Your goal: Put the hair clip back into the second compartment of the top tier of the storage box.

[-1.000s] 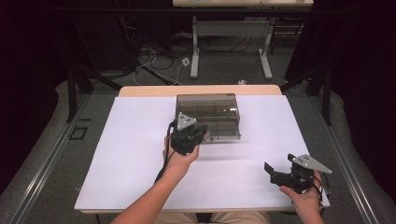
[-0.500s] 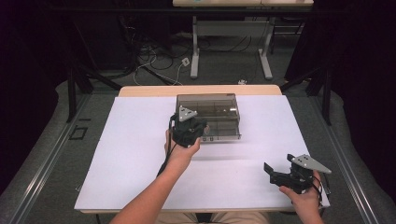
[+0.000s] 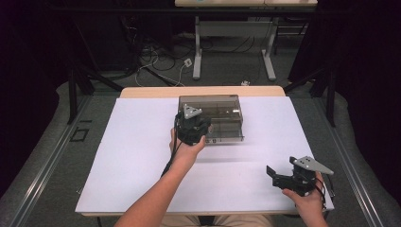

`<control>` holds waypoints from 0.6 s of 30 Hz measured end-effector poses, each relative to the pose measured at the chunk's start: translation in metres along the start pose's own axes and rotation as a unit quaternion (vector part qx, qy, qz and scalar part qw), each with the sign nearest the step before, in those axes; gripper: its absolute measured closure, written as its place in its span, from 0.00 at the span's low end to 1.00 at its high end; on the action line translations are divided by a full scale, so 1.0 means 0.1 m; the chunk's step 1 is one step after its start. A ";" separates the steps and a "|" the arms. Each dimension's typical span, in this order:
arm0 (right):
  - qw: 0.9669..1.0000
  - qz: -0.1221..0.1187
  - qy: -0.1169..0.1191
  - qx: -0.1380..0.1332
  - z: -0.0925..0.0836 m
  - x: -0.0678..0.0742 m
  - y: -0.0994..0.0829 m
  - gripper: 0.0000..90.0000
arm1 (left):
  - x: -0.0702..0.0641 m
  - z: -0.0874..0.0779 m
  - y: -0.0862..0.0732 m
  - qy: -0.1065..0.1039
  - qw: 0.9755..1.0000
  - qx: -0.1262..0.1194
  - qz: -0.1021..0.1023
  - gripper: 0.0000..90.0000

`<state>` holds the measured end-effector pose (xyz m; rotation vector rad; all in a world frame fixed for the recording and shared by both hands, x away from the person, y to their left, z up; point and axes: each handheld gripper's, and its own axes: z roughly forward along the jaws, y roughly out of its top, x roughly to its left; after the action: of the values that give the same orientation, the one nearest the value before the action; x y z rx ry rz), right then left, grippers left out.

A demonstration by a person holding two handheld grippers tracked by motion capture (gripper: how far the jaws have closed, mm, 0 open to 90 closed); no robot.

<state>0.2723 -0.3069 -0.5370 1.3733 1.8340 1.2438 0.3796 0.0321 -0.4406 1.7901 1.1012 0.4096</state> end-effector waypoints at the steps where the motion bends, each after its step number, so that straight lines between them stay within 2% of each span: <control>1: 1.000 -0.003 -0.001 0.000 0.00 0.00 0.00 0.01 | 0.00 0.01 0.00 0.000 1.000 0.000 0.000 0.99; 8: 1.000 -0.004 -0.002 0.009 0.01 -0.01 0.00 0.00 | 0.00 0.10 -0.01 0.005 1.000 0.005 -0.007 0.99; 11: 1.000 -0.001 0.001 0.000 0.02 -0.01 -0.01 0.00 | 0.00 0.13 -0.01 0.005 1.000 0.010 -0.010 0.99; 18: 1.000 -0.003 0.004 0.001 0.02 -0.01 -0.01 0.00 | 0.01 0.20 -0.03 0.002 0.999 0.018 -0.027 0.99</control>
<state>0.2739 -0.3076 -0.5388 1.3656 1.8431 1.2462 0.3923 0.0219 -0.4526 1.7881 1.1638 0.3637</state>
